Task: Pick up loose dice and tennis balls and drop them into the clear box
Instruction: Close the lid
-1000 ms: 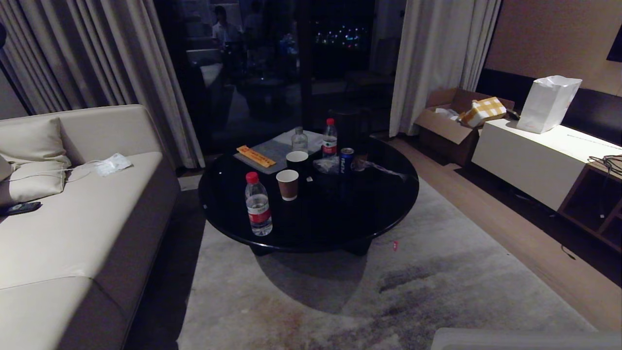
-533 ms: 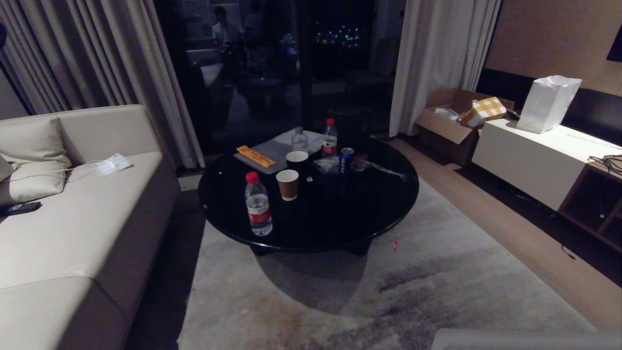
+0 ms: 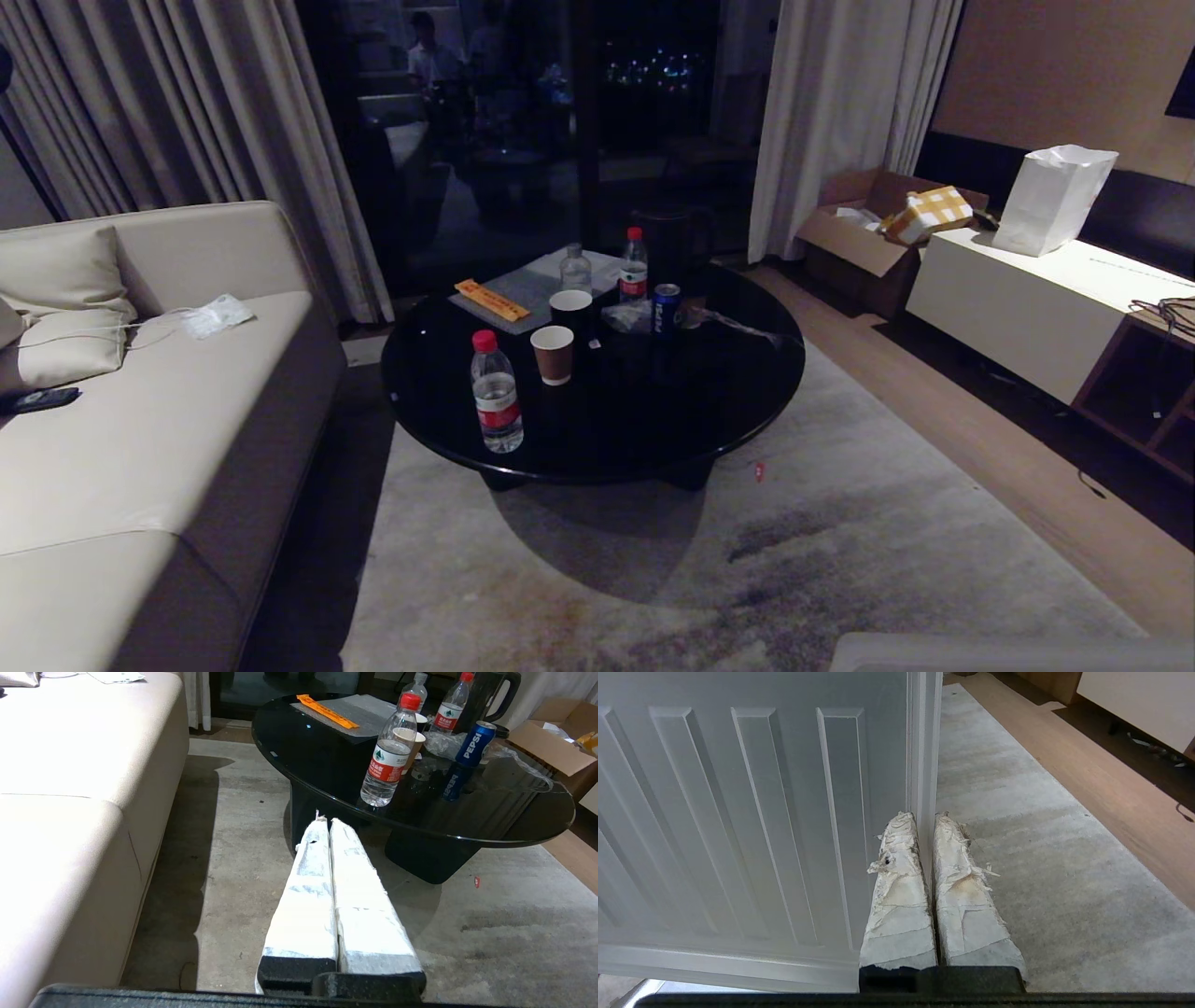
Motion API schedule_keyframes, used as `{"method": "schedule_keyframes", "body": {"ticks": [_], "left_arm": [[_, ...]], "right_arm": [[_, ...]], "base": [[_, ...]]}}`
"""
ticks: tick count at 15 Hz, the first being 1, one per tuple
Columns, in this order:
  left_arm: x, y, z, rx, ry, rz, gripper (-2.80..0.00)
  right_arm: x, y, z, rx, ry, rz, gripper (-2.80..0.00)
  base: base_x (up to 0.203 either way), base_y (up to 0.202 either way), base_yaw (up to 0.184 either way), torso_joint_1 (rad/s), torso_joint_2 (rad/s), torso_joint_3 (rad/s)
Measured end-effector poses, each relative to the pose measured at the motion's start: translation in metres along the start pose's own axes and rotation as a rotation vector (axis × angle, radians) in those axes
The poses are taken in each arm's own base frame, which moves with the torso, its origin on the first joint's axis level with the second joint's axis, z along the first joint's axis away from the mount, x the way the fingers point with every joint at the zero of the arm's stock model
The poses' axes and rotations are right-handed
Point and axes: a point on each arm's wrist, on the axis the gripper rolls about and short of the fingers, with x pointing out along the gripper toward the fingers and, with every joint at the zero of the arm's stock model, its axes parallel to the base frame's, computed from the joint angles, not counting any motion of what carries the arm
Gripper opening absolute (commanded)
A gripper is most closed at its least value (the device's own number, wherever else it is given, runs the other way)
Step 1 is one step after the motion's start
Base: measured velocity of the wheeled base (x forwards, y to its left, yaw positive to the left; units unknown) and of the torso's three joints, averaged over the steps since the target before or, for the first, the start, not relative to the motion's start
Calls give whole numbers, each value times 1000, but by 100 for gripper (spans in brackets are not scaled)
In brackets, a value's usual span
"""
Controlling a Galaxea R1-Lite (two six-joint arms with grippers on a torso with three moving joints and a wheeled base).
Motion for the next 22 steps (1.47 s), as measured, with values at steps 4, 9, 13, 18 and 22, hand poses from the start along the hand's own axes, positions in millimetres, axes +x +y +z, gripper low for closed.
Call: {"method": "schedule_keyframes", "body": {"ticks": [4,9,13,18,22], "left_arm": [[0,0,0,1,1,0,-280],[0,0,0,1,0,0,-280],[0,0,0,1,1,0,-280],[0,0,0,1,0,0,-280],[0,0,0,2,1,0,-280]], "right_arm": [[0,0,0,1,0,-1,-280],[0,0,0,1,0,-1,-280],[0,0,0,1,0,-1,-280],[0,0,0,1,0,-1,-280],[0,0,0,1,0,-1,-280]], "base": [[0,0,0,0,0,0],[0,0,0,0,0,0],[0,0,0,0,0,0],[0,0,0,0,0,0],[0,0,0,0,0,0]]}}
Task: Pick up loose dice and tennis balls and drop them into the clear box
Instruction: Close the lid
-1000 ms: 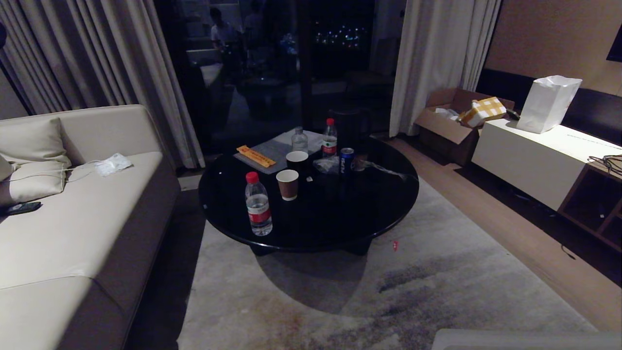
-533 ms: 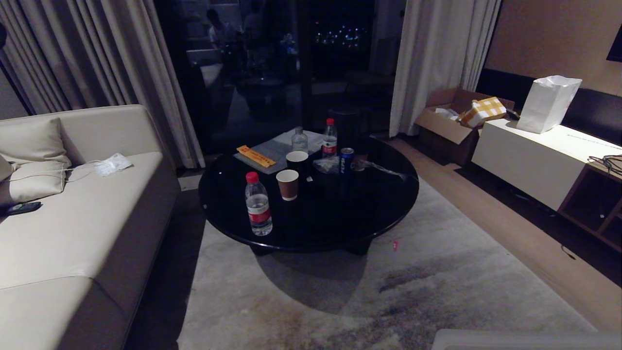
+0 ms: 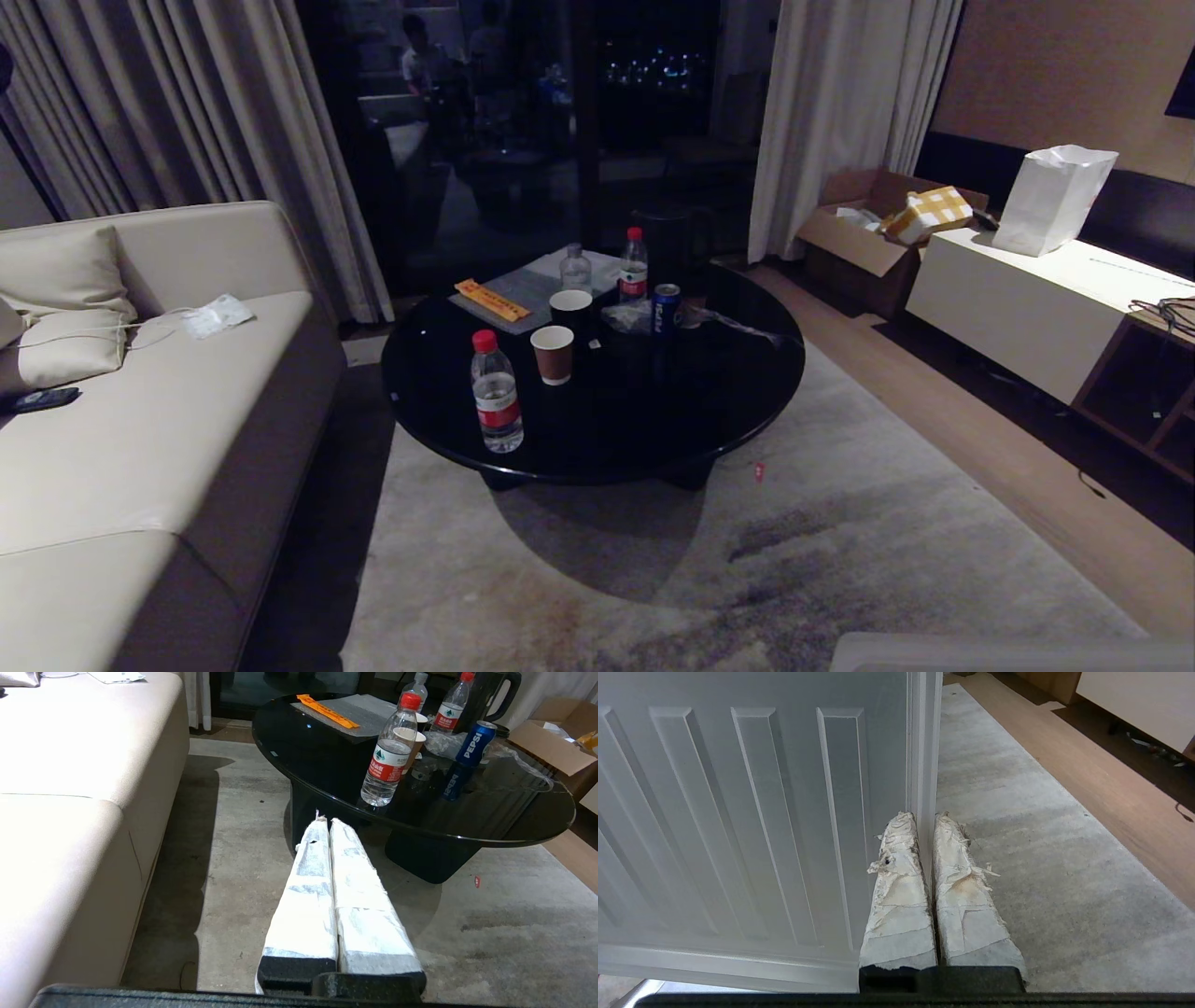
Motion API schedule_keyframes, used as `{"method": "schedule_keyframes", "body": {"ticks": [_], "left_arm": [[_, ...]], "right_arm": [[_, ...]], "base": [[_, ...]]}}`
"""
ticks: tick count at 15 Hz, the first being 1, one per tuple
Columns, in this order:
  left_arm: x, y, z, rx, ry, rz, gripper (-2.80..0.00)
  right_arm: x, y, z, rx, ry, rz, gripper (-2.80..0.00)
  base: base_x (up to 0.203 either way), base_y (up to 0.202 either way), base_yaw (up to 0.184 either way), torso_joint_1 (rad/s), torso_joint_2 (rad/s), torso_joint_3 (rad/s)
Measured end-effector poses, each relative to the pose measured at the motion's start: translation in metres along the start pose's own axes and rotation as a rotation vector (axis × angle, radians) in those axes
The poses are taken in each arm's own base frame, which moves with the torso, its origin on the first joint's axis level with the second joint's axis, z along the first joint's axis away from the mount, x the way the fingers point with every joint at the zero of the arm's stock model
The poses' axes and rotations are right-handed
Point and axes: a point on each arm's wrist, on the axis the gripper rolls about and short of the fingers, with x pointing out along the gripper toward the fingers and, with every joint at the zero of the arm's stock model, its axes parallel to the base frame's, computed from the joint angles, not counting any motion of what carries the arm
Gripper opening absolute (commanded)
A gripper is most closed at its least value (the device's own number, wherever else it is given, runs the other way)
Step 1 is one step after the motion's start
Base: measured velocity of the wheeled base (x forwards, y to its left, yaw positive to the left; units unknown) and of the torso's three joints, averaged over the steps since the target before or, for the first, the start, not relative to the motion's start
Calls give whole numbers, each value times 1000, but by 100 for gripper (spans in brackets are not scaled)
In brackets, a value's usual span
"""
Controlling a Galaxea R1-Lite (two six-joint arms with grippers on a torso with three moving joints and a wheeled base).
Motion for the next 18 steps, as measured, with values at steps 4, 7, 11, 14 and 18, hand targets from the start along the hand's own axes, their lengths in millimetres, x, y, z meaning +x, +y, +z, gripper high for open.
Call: {"method": "schedule_keyframes", "body": {"ticks": [4,7,11,14,18], "left_arm": [[0,0,0,0,0,0,-280],[0,0,0,0,0,0,-280],[0,0,0,0,0,0,-280],[0,0,0,0,0,0,-280],[0,0,0,0,0,0,-280]], "right_arm": [[0,0,0,0,0,0,-280],[0,0,0,0,0,0,-280],[0,0,0,0,0,0,-280],[0,0,0,0,0,0,-280],[0,0,0,0,0,0,-280]], "base": [[0,0,0,0,0,0],[0,0,0,0,0,0],[0,0,0,0,0,0],[0,0,0,0,0,0],[0,0,0,0,0,0]]}}
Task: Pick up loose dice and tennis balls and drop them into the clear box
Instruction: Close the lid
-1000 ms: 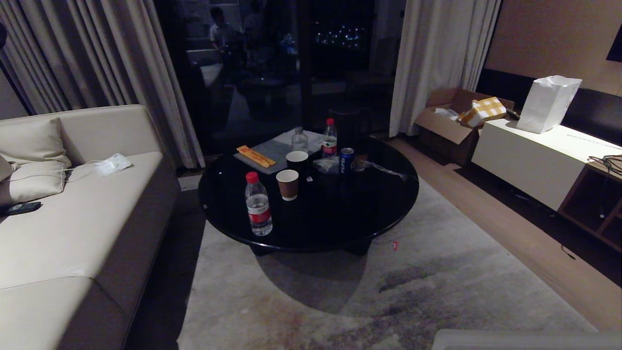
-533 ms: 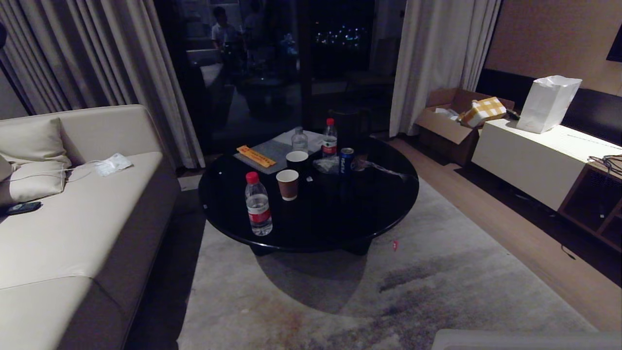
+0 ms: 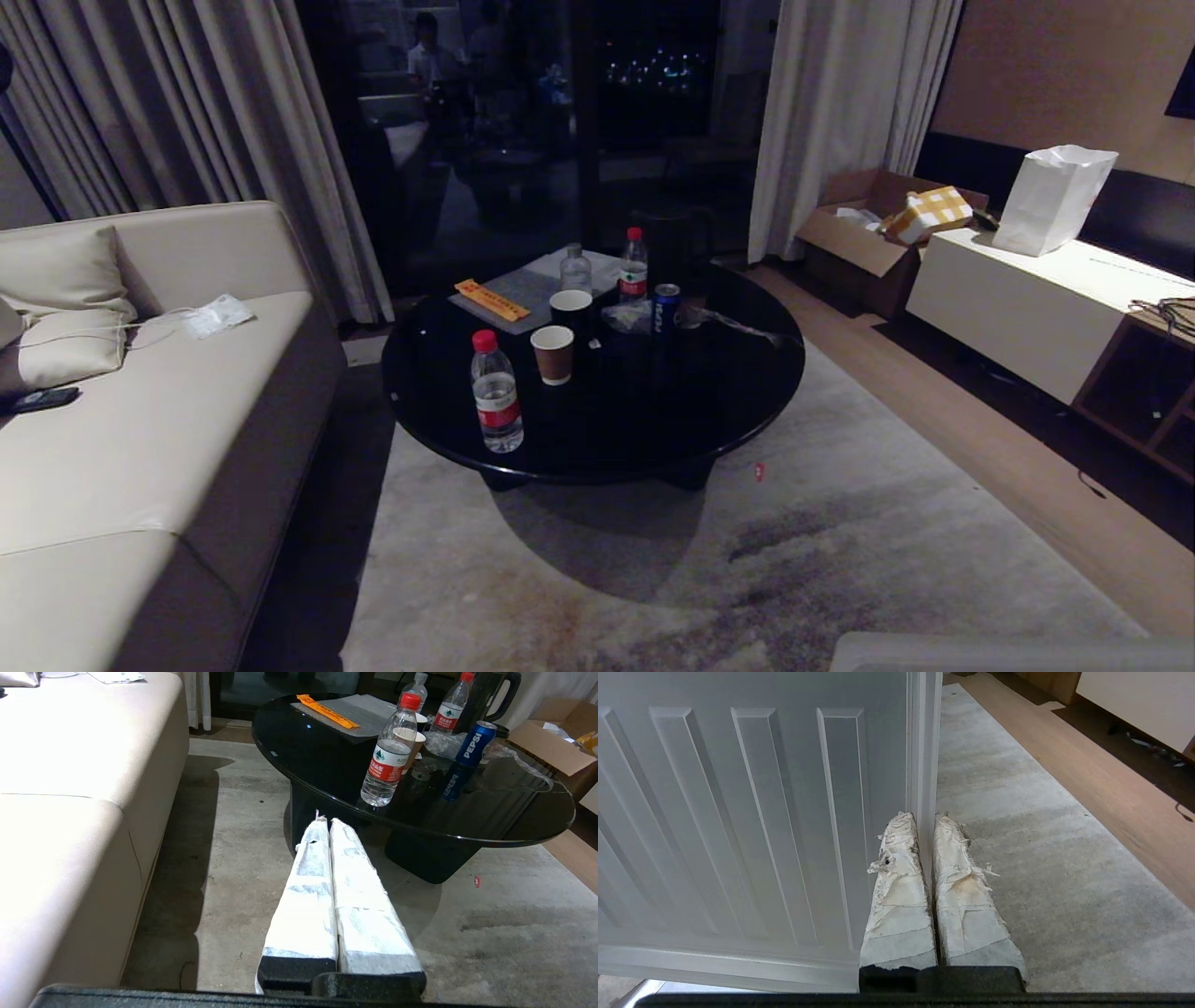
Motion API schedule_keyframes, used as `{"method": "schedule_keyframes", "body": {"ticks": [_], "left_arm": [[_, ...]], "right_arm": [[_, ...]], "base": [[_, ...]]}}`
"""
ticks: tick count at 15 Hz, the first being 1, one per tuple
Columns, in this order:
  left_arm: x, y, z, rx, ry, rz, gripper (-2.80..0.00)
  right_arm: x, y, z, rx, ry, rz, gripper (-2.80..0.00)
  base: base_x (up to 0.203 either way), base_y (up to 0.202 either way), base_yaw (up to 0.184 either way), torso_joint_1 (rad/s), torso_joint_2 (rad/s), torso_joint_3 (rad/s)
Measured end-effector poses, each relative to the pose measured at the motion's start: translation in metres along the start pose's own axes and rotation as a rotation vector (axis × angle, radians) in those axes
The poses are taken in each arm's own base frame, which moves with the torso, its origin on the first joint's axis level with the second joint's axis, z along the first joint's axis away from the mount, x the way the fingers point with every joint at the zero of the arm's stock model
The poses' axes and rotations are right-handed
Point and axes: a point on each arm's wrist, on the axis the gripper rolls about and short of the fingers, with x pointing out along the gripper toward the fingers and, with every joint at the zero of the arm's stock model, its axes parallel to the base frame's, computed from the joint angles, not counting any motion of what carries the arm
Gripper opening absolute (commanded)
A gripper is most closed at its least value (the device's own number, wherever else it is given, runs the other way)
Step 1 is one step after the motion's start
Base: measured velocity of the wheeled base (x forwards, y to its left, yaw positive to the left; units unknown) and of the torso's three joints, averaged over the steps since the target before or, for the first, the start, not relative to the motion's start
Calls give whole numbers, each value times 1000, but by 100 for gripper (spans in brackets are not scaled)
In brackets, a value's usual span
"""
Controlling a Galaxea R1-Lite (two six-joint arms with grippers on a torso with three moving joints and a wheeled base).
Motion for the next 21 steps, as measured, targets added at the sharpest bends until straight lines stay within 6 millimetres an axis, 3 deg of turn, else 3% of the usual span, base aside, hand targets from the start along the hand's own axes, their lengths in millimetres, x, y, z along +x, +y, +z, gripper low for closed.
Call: {"method": "schedule_keyframes", "body": {"ticks": [11,21], "left_arm": [[0,0,0,-1,0,0,-280],[0,0,0,-1,0,0,-280]], "right_arm": [[0,0,0,0,0,0,-280],[0,0,0,-3,0,1,-280]], "base": [[-8,0,0,0,0,1],[-181,0,0,5,2,3]]}}
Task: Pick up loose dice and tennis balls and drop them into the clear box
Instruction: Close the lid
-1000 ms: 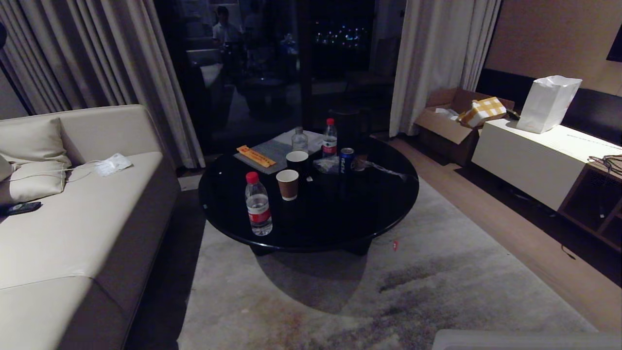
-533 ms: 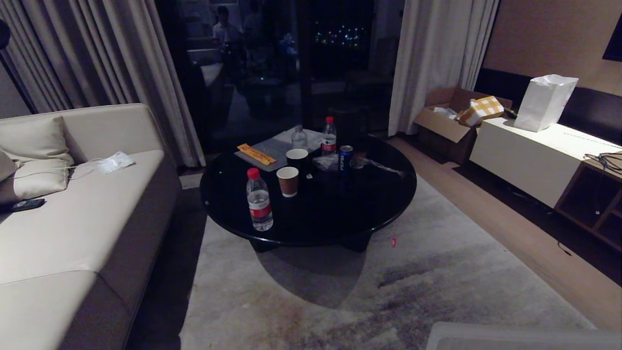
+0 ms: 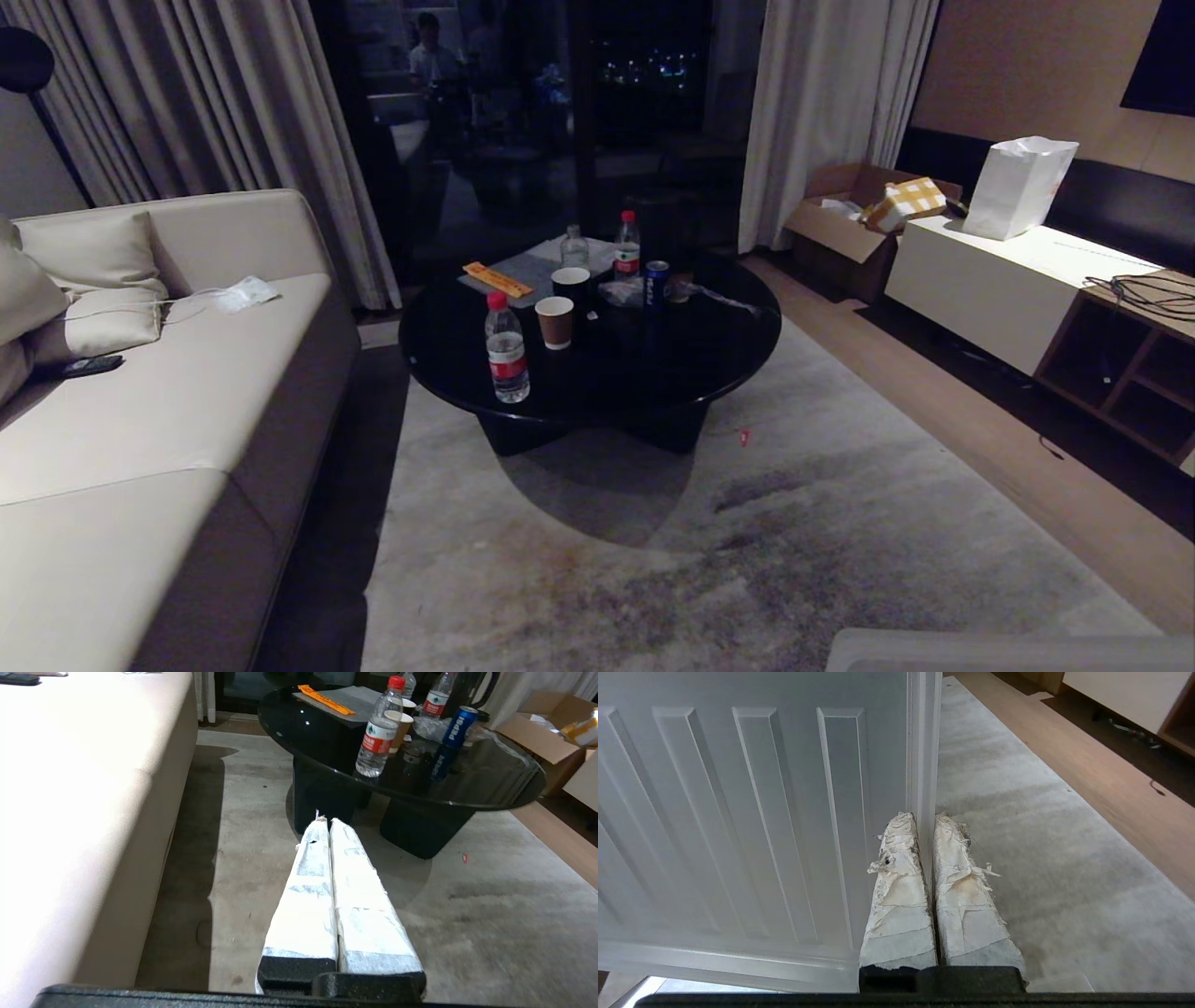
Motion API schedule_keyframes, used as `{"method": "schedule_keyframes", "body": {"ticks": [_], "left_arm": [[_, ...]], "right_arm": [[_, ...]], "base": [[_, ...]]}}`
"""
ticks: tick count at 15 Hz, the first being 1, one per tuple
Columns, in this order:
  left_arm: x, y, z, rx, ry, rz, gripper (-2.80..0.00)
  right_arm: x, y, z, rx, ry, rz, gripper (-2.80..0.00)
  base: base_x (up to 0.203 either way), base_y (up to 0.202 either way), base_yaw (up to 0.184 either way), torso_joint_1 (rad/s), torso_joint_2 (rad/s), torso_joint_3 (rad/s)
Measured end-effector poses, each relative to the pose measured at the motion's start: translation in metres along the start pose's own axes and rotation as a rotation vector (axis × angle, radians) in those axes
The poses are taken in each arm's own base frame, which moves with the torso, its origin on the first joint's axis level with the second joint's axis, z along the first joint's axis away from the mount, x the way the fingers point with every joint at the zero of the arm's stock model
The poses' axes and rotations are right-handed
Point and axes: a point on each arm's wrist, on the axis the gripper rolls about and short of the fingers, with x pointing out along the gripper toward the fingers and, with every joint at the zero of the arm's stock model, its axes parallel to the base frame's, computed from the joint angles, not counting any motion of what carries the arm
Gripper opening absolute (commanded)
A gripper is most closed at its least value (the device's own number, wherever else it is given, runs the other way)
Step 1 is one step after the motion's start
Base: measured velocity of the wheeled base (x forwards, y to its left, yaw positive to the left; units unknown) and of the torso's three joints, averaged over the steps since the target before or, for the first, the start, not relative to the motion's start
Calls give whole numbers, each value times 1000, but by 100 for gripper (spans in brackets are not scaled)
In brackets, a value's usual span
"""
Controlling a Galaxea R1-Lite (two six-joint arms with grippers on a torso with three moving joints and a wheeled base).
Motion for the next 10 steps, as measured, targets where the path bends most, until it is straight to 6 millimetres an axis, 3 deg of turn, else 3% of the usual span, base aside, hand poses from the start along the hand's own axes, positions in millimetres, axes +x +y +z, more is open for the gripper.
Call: {"method": "schedule_keyframes", "body": {"ticks": [10], "left_arm": [[0,0,0,0,0,0,-280]], "right_arm": [[0,0,0,-2,0,0,-280]], "base": [[-185,0,-1,3,3,3]]}}
